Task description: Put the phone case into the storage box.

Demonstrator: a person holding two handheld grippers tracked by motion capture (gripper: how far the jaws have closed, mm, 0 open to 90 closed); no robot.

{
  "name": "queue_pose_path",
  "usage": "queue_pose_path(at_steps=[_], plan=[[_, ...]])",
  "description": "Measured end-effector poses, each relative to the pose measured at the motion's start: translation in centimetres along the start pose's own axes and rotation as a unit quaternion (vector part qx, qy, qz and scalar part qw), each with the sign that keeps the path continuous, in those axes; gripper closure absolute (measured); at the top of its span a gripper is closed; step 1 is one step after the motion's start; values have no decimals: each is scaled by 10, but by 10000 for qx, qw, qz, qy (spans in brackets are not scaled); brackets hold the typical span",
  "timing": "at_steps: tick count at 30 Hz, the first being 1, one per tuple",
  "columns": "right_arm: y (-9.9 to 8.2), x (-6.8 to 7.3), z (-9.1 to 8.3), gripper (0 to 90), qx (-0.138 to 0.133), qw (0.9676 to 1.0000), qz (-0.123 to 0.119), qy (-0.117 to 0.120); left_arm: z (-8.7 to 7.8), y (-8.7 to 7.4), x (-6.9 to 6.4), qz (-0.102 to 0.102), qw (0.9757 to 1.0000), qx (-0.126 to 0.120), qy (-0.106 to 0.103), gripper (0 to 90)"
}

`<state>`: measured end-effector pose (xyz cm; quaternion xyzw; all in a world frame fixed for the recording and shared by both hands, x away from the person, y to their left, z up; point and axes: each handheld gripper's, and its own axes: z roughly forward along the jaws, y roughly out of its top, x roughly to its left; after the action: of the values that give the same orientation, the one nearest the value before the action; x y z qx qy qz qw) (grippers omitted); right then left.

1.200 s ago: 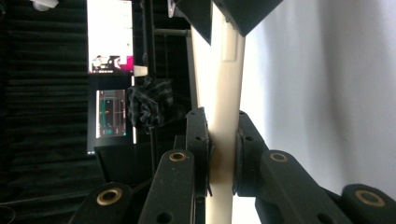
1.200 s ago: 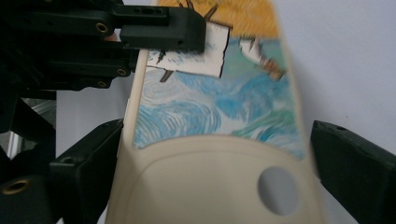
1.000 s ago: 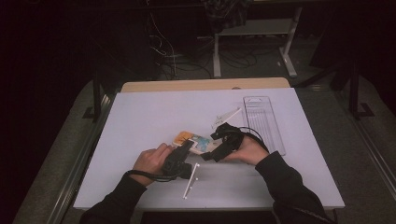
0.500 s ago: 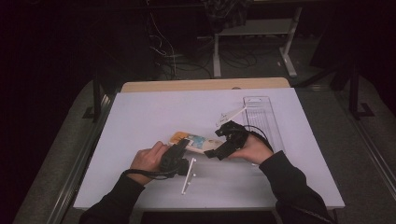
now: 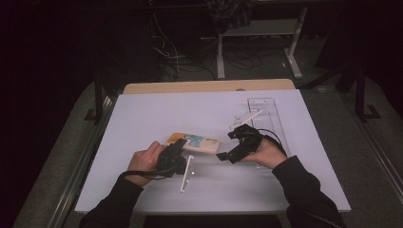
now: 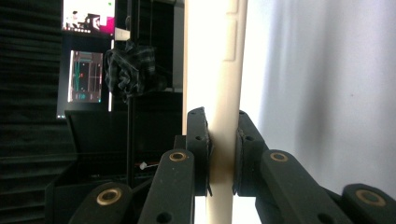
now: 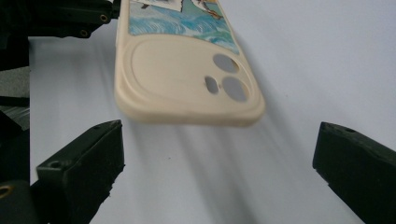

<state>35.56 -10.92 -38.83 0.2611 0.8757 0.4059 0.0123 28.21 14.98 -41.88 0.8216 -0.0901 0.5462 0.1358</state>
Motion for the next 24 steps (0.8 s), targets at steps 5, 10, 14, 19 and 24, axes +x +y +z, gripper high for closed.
queue_pose_path(at_steps=[5,10,14,19,24], plan=[[-2,1,-1,16,-62,10000,-33,1,0,-1,1,-17,10000,38,4,801],[-2,1,-1,16,-61,10000,10,24,0,-6,4,-162,9998,87,32,801],[-2,0,-1,16,-46,10000,-11,14,0,-9,8,-323,9994,125,22,801],[-2,0,-1,16,-45,10000,15,9,1,-10,9,-541,9985,102,25,801],[-2,-1,0,16,-43,10000,-15,0,1,-11,10,-723,9973,150,-65,801]])
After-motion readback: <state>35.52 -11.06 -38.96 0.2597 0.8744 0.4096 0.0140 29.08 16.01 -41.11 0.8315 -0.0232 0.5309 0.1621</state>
